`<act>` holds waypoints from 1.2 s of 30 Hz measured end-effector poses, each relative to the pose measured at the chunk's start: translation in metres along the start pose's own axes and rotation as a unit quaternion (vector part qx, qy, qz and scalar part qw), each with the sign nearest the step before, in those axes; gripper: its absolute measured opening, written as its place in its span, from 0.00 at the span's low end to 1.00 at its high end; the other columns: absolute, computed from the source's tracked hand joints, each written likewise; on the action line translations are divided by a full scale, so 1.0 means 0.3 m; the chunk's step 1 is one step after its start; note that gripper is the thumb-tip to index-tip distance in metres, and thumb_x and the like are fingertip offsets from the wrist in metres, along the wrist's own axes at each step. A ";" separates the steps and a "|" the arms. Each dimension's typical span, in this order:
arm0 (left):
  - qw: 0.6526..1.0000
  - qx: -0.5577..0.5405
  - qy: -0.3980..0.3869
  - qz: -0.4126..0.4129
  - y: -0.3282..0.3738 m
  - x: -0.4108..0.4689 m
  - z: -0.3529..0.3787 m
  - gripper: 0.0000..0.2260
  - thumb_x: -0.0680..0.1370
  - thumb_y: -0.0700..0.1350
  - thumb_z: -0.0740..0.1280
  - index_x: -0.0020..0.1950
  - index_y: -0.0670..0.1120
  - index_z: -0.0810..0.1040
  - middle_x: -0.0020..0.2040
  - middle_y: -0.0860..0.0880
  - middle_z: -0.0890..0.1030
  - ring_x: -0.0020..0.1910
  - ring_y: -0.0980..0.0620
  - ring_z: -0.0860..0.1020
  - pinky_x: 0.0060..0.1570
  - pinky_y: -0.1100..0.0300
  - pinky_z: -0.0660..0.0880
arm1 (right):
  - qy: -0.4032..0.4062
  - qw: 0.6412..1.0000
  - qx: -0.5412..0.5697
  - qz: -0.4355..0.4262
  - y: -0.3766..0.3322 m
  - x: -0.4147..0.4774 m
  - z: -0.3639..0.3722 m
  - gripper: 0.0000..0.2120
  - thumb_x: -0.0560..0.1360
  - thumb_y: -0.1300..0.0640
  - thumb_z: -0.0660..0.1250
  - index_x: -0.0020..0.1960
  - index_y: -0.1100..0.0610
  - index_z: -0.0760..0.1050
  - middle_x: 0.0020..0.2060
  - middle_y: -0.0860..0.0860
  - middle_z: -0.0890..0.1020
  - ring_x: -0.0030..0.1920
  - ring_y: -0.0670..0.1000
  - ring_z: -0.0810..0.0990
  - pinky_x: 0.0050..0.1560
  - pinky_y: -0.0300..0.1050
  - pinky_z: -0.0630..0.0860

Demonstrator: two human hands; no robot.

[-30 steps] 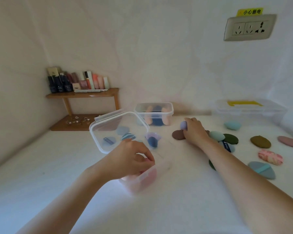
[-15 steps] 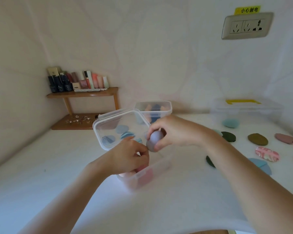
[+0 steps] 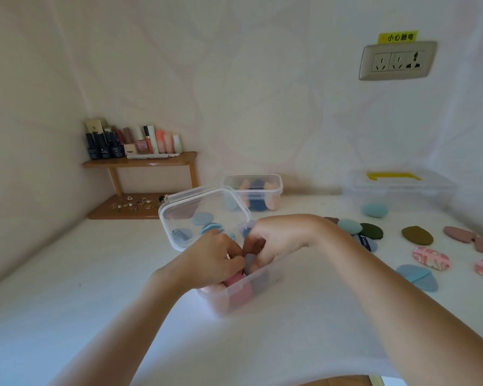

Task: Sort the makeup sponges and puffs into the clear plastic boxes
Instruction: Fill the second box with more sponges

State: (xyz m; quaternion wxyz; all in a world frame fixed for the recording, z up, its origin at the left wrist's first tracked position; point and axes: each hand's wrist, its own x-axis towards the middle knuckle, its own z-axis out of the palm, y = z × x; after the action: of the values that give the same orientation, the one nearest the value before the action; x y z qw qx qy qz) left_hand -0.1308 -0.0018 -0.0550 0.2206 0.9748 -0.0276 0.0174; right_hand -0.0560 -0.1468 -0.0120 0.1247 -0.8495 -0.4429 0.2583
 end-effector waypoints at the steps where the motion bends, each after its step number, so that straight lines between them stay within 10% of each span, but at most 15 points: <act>1: 1.000 0.006 0.002 -0.001 0.001 0.001 0.000 0.13 0.75 0.49 0.63 0.32 0.51 0.81 0.31 0.51 0.78 0.38 0.49 0.76 0.36 0.58 0.71 | 0.005 1.000 0.022 0.002 0.002 -0.005 0.000 0.08 0.74 0.57 0.70 0.53 0.52 0.79 0.43 0.48 0.80 0.43 0.47 0.77 0.42 0.35 0.72; 7: 1.000 -0.002 0.009 -0.009 -0.006 -0.009 -0.005 0.10 0.74 0.52 0.66 0.41 0.48 0.82 0.38 0.55 0.76 0.43 0.57 0.70 0.37 0.69 0.63 | 0.130 0.991 -0.033 0.012 0.018 0.005 0.051 0.06 0.73 0.57 0.70 0.44 0.50 0.74 0.44 0.47 0.79 0.47 0.51 0.79 0.37 0.39 0.71; 13: 0.998 -0.016 -0.025 -0.046 -0.043 -0.020 -0.018 0.09 0.68 0.58 0.72 0.43 0.55 0.79 0.40 0.58 0.79 0.52 0.58 0.71 0.58 0.62 0.67 | 0.029 0.991 0.125 -0.022 0.030 -0.002 0.030 0.09 0.74 0.61 0.70 0.54 0.62 0.80 0.42 0.50 0.82 0.42 0.44 0.80 0.47 0.35 0.77; 16: 0.999 -0.045 -0.022 -0.017 -0.021 -0.037 -0.018 0.09 0.71 0.50 0.72 0.51 0.54 0.81 0.42 0.62 0.78 0.45 0.61 0.75 0.48 0.67 0.76 | 0.057 0.986 0.149 -0.041 0.050 -0.012 0.033 0.09 0.73 0.62 0.72 0.52 0.62 0.82 0.38 0.47 0.82 0.35 0.39 0.80 0.46 0.33 0.78; 21: 0.995 -0.094 -0.028 0.014 -0.005 -0.036 0.001 0.11 0.73 0.46 0.71 0.53 0.57 0.80 0.46 0.59 0.81 0.46 0.55 0.80 0.45 0.63 0.80 | 0.240 0.944 0.222 -0.029 0.131 -0.079 0.007 0.10 0.71 0.53 0.73 0.45 0.60 0.81 0.37 0.52 0.83 0.35 0.46 0.81 0.39 0.37 0.78; 25: 0.997 -0.068 -0.047 0.013 0.001 -0.026 0.016 0.08 0.71 0.53 0.71 0.47 0.63 0.77 0.42 0.66 0.78 0.53 0.51 0.75 0.60 0.52 0.74 | 0.475 0.862 0.105 0.142 0.335 -0.116 -0.036 0.06 0.76 0.54 0.66 0.48 0.57 0.79 0.47 0.51 0.83 0.48 0.51 0.80 0.48 0.44 0.75; 29: 0.997 -0.033 -0.057 0.036 0.030 -0.009 0.037 0.05 0.73 0.51 0.69 0.46 0.59 0.76 0.37 0.63 0.80 0.52 0.59 0.73 0.69 0.60 0.56 | 0.338 0.877 0.022 0.341 0.529 -0.143 -0.020 0.19 0.80 0.54 0.60 0.70 0.58 0.69 0.63 0.57 0.76 0.59 0.56 0.76 0.52 0.44 0.72; 36: 0.995 -0.057 -0.053 0.064 0.108 0.040 0.080 0.09 0.70 0.49 0.68 0.47 0.62 0.76 0.45 0.62 0.79 0.51 0.56 0.74 0.58 0.60 0.73 | 0.336 0.887 0.043 0.312 0.603 -0.177 0.019 0.12 0.75 0.48 0.67 0.53 0.56 0.75 0.44 0.52 0.80 0.45 0.52 0.77 0.38 0.41 0.67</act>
State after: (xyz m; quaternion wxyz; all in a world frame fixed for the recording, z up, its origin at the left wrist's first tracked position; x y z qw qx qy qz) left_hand -0.1205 -0.0421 -0.0622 0.2722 0.9565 -0.1031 -0.0220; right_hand 0.0401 -0.2947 -0.0792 0.2155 -0.9736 -0.0747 0.0018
